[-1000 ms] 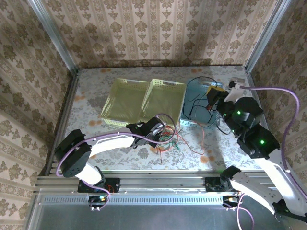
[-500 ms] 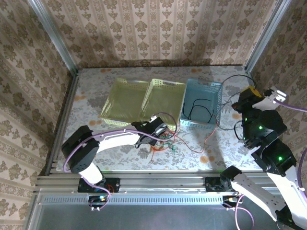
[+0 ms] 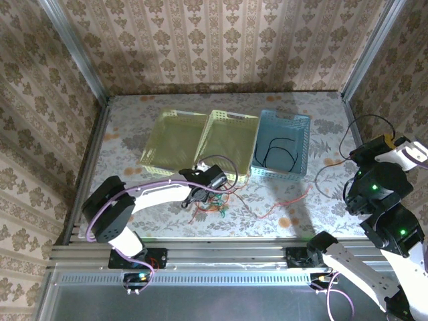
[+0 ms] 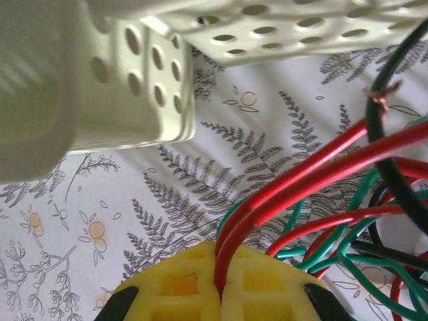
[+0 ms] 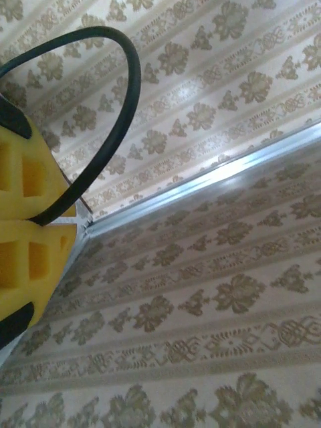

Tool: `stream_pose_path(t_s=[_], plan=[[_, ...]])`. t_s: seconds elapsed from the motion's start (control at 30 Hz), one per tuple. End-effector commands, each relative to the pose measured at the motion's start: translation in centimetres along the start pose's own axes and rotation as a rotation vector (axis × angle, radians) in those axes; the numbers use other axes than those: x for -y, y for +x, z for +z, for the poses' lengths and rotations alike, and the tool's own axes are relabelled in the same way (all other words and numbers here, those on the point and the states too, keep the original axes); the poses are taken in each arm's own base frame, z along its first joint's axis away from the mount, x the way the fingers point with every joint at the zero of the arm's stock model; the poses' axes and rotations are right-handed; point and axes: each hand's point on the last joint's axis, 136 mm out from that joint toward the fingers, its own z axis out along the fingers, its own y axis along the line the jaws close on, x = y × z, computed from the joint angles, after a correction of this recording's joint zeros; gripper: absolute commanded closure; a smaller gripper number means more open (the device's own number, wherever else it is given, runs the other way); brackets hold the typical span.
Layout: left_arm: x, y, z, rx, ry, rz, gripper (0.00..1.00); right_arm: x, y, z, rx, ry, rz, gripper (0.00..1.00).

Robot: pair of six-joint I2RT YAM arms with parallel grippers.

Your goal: Untangle the cables

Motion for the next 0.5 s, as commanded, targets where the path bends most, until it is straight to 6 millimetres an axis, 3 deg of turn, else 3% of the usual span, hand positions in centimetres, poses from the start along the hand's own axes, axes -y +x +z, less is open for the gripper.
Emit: stream_pose_path(t_s=[0.0,0.1,0.2,0.27,0.33,0.47], plan=[[-1.8,0.6,0.1,-0.025,-0.040,-0.081,1.00,2.3,-2.2,-0.5,0.043,0.099,-0.016,1.00],[-2.3,0.8,0.2,-0.039,-0.050,-0.093,1.00,2.6,-3.3,-0.6,0.063,0.125,-0.049,1.00],[-0.7,-0.2,-0.5,0.016,0.007,-0.021,1.00,0.4,-3.5,-0.4,0.052,0.001,-0.100,1.00],[1.2,-1.2,-1.4,0.074,0.067,0.054,1.00,-2.7,-2.0,-0.1,-0.015,-0.116,-0.170,1.00],[3.2,-2.2,-2.6,0.134,0.140,0.113,1.00,-6.0,1.2,0.3,-0.130,-0.215,-0.266,1.00],[5.5,-4.5,-4.7,0.236,0.252,0.114,1.00,-11.3,7.3,0.0,-0.311,-0.372,-0.319,1.00]])
